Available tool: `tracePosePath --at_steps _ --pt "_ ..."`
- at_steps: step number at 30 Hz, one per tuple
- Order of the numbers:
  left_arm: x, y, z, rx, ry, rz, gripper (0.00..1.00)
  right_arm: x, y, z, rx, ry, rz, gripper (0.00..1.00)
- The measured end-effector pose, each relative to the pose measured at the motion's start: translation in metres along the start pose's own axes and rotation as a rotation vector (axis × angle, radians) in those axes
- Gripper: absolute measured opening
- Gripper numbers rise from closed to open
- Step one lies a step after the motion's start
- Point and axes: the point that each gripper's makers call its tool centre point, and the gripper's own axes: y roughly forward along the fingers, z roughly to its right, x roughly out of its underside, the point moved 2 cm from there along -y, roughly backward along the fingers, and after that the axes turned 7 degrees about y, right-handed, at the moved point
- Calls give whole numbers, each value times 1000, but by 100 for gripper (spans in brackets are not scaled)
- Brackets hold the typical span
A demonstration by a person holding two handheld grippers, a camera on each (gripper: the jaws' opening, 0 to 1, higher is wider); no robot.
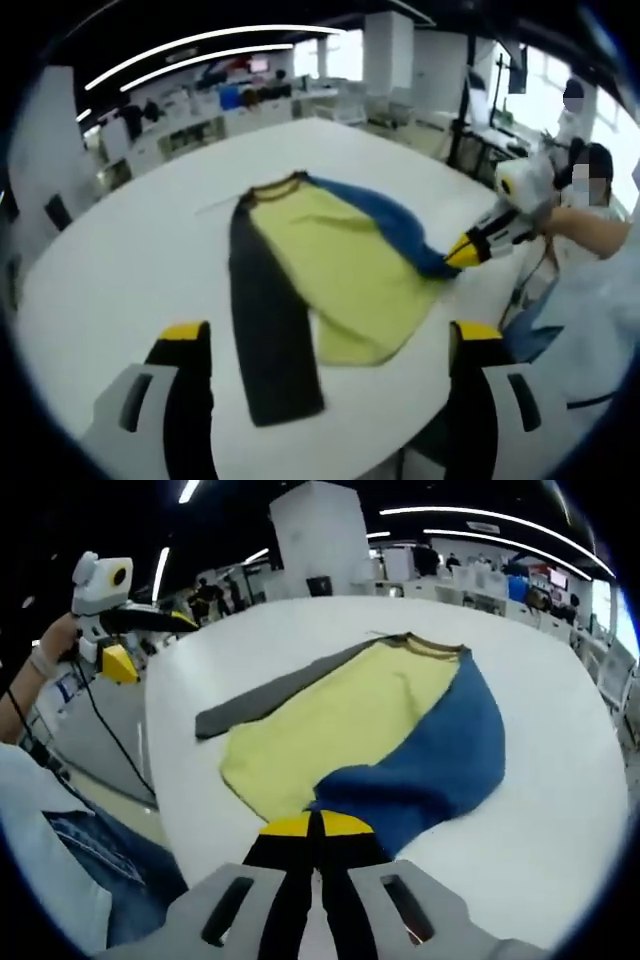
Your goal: Fold the garment on the visible template until the final outline fits inside the template.
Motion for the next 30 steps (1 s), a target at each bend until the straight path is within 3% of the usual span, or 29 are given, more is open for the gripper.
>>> tracePosePath --at_steps 9,17,25,30 --pt "1 0 1 -6 1 -10 95 -2 -26 39 100 1 11 1" --pt "0 -1 3 -10 -2 -11 94 10 -39 70 195 -48 -47 1" --pt "3 1 7 -18 11 -43 94 28 -51 90 245 -56 -92 1" --pt "-1 0 9 -18 8 -32 95 30 -58 101 257 -46 -90 1"
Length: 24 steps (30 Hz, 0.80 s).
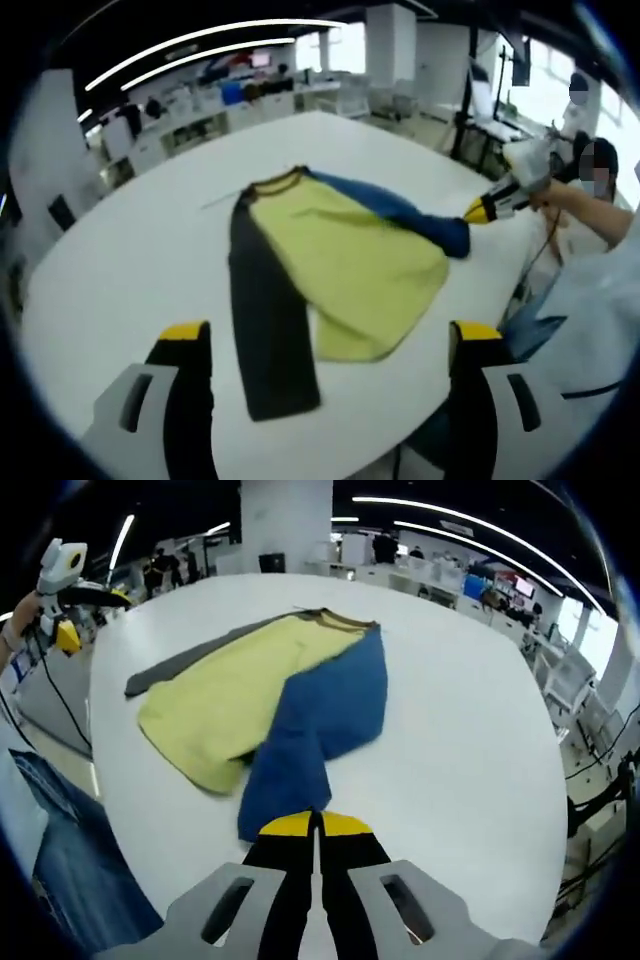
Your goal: Fold the garment on the visible template until the final outline fits inside the template.
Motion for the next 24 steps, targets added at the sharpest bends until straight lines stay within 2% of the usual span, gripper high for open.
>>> tracePosePath --at_steps 11,18,24 --pt "-4 2 6 1 6 -1 94 3 -15 35 70 -12 6 1" --pt "-4 5 11 9 1 -7 94 12 -23 60 114 -42 -25 1" --pt "-4 5 12 6 -3 -8 94 9 -34 83 163 -39 -17 1"
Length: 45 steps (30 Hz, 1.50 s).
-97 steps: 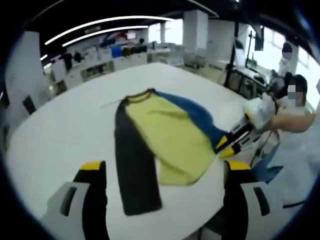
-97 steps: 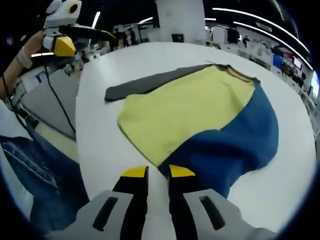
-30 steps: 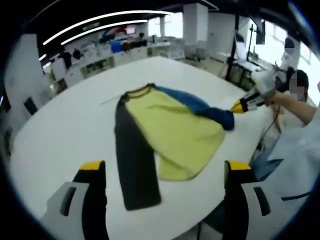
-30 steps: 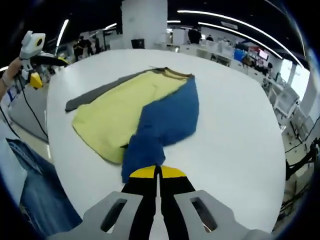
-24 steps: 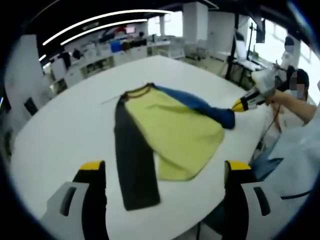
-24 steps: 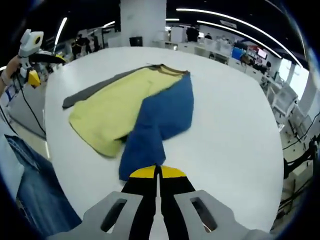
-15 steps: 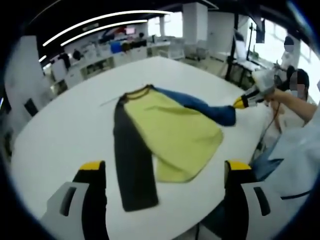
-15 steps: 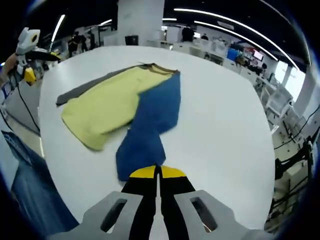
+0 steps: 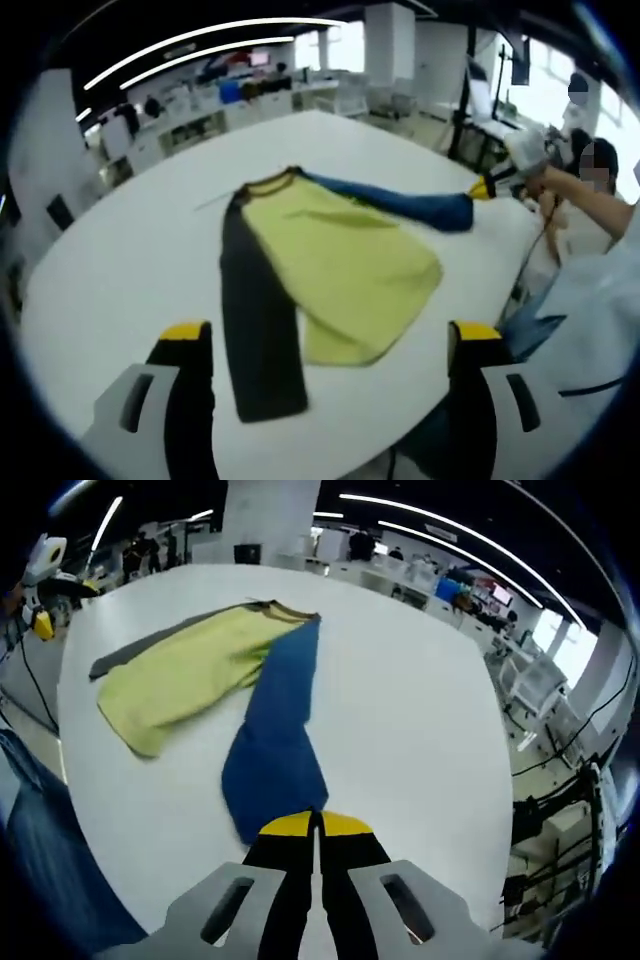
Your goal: Fold the garment on the visible template until the final outline fits inside the template.
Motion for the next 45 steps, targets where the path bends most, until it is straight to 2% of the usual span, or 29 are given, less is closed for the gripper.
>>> tracePosePath --at_steps 4,13,20,31,40,45 --pt "0 1 2 0 -1 -2 93 1 -4 15 37 -9 -5 1" --pt "-1 4 4 -1 -10 -3 94 9 -3 48 75 8 -24 1" --pt "-3 7 7 0 -12 -6 94 12 0 75 112 -15 -49 1" --pt "-7 7 4 -20 -21 -9 93 16 10 104 134 -16 -71 1" --pt "-11 10 4 -18 -16 -20 93 7 14 131 164 -20 -68 1" --pt "-14 11 4 -13 -12 -17 93 5 18 141 169 -44 -91 1"
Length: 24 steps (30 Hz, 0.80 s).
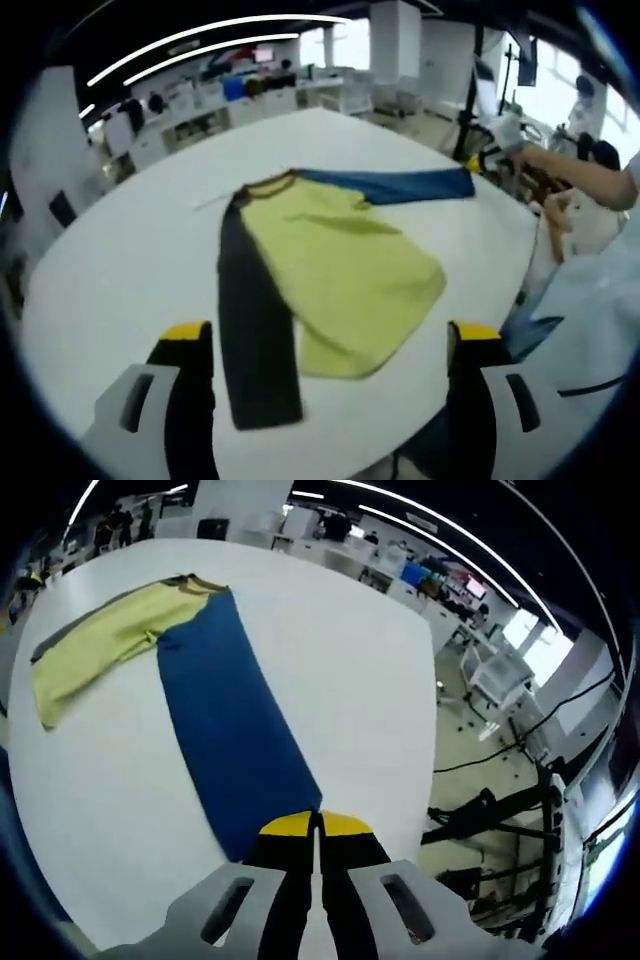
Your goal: Fold the garment on the visible template until the final outline fits inside the template.
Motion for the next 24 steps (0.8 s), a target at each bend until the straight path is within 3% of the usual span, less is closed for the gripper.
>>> tracePosePath --at_steps 24 --pt "7 -5 -11 -32 -25 -7 93 17 26 7 14 21 -76 1"
